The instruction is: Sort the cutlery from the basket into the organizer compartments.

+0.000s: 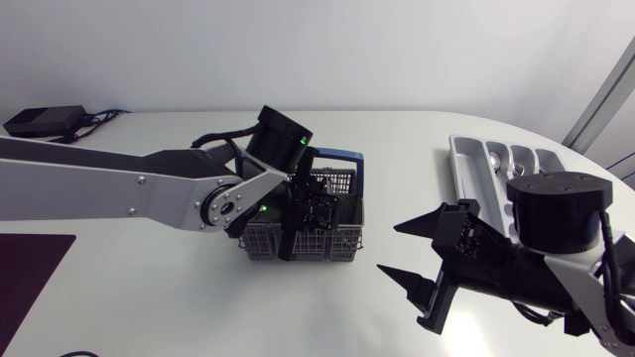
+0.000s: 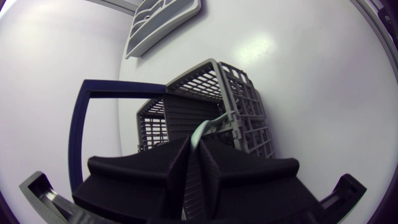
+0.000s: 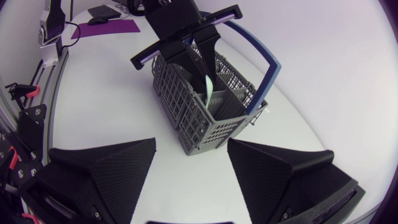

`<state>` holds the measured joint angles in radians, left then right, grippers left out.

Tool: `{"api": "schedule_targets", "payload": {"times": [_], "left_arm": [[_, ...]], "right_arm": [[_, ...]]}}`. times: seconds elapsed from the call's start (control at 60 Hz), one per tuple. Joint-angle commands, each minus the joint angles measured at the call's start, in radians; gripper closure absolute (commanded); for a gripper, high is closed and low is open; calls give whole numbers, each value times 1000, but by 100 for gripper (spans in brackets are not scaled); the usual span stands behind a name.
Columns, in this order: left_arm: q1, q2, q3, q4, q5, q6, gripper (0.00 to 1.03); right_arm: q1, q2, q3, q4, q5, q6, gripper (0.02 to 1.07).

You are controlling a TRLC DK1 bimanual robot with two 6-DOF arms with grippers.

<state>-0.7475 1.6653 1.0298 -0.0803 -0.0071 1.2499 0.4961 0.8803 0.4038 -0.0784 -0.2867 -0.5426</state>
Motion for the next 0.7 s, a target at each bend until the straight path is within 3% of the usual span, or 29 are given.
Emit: {"api": "schedule_targets", "payload": {"times": [0.0,0.683], "left_arm": [[-12,2,23,-32,16,-17,96],[8,-76,73,-161,15,9,100]], "right_arm": [[7,3,-22,2,3,13,24],[24,-7,-19,-12,3,18,24]]}}
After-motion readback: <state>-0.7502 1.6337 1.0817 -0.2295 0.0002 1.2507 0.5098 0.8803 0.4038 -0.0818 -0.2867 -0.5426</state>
